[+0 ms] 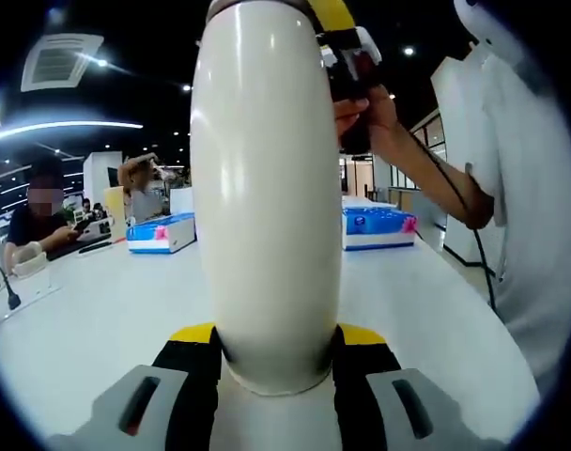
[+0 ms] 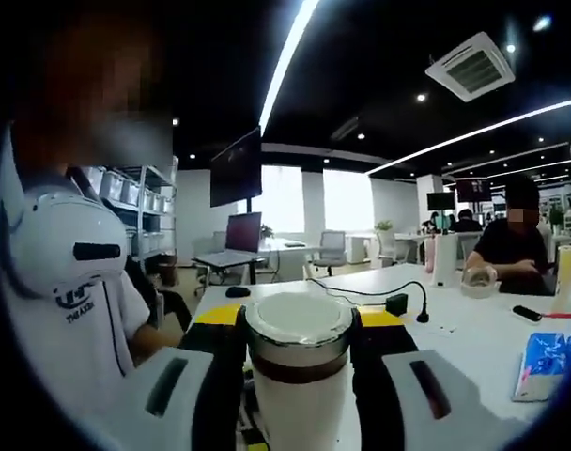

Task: Grasp the water cup twist off the cup lid place the cup lid on the table

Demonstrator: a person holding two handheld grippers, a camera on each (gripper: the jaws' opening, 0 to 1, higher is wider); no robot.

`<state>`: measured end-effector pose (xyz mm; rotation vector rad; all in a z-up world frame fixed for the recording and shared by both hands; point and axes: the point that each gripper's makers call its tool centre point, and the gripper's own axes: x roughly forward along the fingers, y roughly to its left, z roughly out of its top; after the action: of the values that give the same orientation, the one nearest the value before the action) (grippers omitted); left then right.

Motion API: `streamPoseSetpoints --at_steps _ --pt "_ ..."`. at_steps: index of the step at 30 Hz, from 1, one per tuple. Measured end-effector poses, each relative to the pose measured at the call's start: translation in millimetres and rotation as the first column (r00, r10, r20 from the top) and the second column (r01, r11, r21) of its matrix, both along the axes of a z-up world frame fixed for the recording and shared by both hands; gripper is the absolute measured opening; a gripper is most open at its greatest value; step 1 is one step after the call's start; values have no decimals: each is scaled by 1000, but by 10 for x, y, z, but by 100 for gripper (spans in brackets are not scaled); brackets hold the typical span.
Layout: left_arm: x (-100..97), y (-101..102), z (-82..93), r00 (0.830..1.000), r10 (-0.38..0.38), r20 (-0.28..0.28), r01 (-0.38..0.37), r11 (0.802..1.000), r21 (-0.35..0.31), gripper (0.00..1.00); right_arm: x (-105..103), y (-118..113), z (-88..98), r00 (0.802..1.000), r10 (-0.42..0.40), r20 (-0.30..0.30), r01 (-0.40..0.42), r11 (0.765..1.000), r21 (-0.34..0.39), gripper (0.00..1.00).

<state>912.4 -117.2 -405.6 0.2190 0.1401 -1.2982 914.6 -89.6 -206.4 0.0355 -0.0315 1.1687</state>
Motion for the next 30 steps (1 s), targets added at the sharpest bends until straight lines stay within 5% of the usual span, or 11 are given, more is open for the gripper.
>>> streamPoseSetpoints --at_steps 30 --pt "-1 3 -5 1000 -1 4 1 1000 4 48 -14 -12 -20 967 254 -20 -255 966 -48 46"
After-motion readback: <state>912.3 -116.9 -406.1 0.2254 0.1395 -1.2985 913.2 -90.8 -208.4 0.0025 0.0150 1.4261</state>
